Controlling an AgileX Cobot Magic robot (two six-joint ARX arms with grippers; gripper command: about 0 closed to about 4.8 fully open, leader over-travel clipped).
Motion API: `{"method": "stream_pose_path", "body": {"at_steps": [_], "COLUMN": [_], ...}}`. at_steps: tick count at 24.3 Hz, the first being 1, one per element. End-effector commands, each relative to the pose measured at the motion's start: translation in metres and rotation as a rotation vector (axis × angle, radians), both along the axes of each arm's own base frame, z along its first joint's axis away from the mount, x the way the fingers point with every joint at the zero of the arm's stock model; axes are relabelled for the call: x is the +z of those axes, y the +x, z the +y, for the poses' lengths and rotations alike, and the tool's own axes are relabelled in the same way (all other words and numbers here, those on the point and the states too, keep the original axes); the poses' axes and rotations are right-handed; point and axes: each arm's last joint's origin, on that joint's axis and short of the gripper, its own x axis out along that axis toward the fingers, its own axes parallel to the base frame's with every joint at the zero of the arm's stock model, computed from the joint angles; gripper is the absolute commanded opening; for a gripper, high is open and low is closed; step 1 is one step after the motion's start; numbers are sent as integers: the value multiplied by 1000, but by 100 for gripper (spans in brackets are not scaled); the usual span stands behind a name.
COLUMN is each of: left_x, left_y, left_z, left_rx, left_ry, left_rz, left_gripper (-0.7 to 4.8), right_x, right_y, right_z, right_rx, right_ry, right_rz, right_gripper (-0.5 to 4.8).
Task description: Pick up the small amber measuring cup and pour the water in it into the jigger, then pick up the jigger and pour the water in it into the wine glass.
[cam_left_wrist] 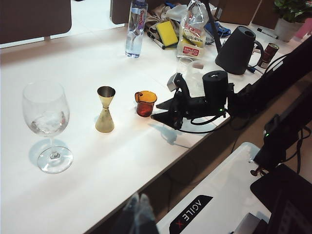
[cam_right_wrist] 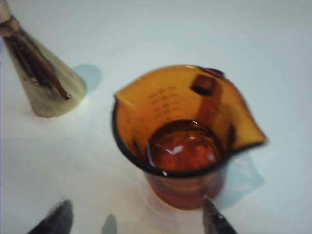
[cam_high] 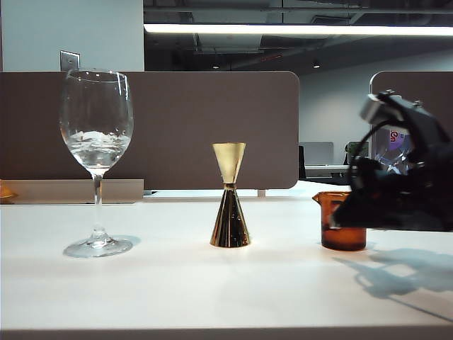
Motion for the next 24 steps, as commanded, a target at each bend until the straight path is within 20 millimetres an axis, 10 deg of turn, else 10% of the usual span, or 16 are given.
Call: {"method": "stream_pose_path", "body": {"at_steps": [1,24], "left_x": [0,0], "left_y": [-1,-1], "left_z": [0,0], "left_rx": [-3,-4], "left_ry": [1,1], "left_rz": [-3,-3], "left_gripper": [-2,-2], "right_x": [2,-4], "right_y": [7,47], "right_z": [6,23], "right_rx": [-22,-114], "right_ry": [-15,-49], "right_rz": [-25,-52], "right_gripper": [401,422]}}
